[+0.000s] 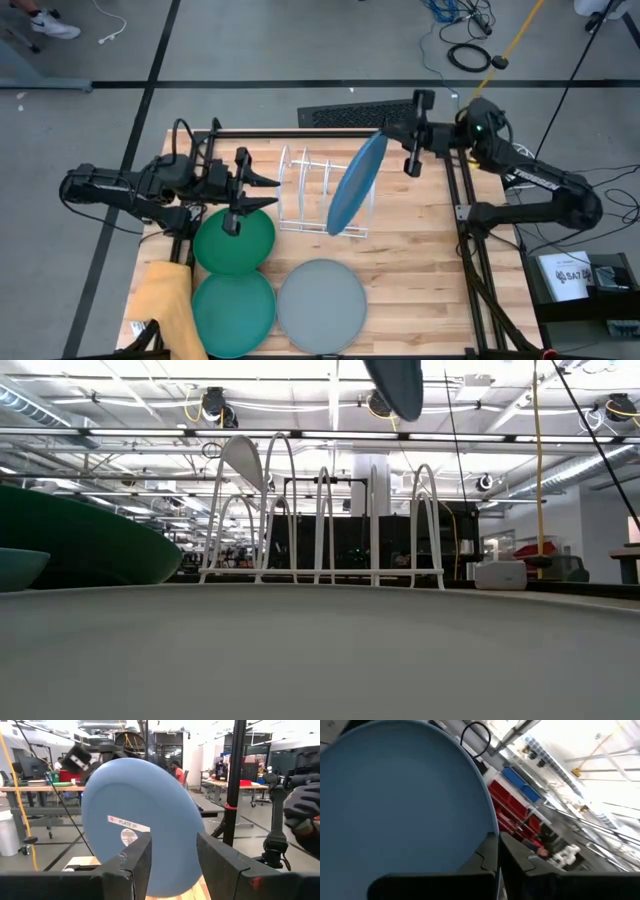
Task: Sort dishes
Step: Put the blue plate in the dish rack
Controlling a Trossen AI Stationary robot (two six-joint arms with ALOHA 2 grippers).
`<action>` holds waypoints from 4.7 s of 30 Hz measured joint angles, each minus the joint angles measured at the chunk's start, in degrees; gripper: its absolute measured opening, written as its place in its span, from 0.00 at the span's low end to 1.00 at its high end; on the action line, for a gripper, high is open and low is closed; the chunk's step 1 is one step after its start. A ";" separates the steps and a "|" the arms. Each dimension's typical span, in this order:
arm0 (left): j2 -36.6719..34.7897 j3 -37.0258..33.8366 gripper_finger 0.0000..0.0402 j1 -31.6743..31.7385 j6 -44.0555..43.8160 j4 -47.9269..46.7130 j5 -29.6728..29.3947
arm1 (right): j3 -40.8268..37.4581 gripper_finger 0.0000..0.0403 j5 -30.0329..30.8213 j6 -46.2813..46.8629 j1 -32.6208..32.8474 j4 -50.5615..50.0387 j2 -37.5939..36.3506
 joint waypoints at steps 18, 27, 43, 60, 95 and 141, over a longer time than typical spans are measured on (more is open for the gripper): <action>0.00 -0.02 0.39 -0.81 1.51 -0.05 0.02 | -0.04 0.00 -14.83 7.76 -11.06 18.14 14.91; 0.00 -0.04 0.39 -0.81 2.55 -0.10 0.02 | -0.04 0.00 -17.42 8.25 -12.33 18.56 14.98; 0.00 -0.04 0.39 -0.81 2.93 -0.11 0.02 | -0.04 0.00 -17.85 8.55 -12.33 18.49 14.96; 0.00 -0.04 0.39 -0.81 2.93 -0.11 0.02 | -0.05 0.00 -18.44 8.67 -12.35 18.51 14.93; 0.00 -0.06 0.39 -0.81 2.95 -0.11 0.02 | -0.07 0.00 -18.95 8.71 -13.84 18.51 14.91; 0.00 -0.07 0.39 -0.81 2.99 -0.46 0.00 | -0.09 0.00 -26.33 4.52 -15.72 7.72 14.28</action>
